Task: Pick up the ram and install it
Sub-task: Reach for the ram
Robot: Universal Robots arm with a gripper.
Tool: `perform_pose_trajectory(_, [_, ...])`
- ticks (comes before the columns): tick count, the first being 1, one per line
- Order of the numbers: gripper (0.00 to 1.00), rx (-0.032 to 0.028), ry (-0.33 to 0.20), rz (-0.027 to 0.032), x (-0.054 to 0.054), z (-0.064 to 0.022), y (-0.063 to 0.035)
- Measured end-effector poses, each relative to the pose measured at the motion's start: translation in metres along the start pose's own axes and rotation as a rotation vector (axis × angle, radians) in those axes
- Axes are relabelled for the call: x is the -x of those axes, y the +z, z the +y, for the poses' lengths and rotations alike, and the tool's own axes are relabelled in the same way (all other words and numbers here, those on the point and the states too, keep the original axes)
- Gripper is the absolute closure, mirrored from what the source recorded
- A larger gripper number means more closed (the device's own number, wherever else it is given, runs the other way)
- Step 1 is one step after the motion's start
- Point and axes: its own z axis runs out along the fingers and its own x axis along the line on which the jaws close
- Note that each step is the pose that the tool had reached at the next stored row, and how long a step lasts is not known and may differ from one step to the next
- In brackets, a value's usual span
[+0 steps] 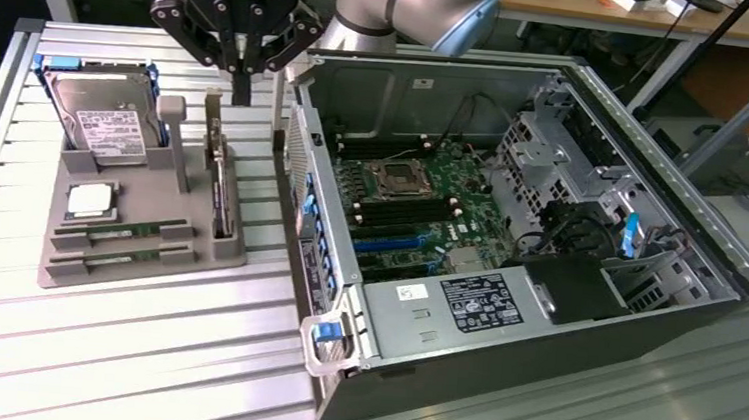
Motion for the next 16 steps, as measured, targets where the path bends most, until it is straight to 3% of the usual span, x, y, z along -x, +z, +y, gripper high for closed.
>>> perform_pose_trajectory(16, [0.90, 0.0001, 0.000, -0.0001, -0.016, -0.0012, -0.0004])
